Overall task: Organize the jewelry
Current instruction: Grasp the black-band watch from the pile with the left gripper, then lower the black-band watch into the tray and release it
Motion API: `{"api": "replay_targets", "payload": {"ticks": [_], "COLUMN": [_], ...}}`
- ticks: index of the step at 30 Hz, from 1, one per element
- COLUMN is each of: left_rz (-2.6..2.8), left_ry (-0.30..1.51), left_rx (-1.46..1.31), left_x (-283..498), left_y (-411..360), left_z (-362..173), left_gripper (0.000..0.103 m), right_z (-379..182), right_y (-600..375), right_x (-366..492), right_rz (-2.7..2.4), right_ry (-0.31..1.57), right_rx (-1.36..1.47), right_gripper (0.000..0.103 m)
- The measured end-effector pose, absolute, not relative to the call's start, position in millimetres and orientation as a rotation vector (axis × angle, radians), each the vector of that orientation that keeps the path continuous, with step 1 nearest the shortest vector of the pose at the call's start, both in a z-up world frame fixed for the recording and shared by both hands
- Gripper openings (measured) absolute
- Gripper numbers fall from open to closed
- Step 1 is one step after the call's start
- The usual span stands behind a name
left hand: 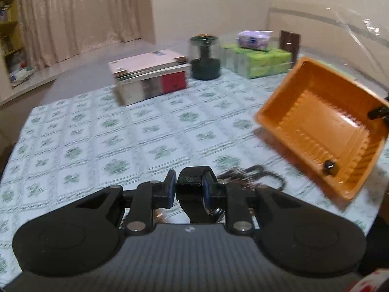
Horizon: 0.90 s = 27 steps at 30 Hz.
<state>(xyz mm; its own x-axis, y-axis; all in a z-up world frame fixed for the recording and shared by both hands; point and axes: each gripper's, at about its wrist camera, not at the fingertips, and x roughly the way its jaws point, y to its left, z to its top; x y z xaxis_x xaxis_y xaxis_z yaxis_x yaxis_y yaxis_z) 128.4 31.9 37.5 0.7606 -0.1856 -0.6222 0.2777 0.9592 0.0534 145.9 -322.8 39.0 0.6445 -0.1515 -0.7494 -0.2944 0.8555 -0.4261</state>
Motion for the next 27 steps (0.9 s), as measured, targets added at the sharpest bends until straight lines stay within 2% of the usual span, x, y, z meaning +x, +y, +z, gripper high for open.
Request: {"api": "replay_targets", "payload": {"ticks": [16, 27], "left_rz": [-0.602, -0.645], "left_ry": [0.674, 0.686], "left_rx": [0.081, 0.117], "left_x": [156, 172], "left_y": [-129, -172], "left_z": [24, 10], "left_gripper": [0.02, 0.02], "right_z": [38, 37], "right_y": [-325, -327], "right_x": [147, 148], "right_rz": [0.092, 0.093], "right_ry": [0.878, 0.872], "right_rx": [-0.538, -0.516], "right_gripper": [0.003, 0.003]}}
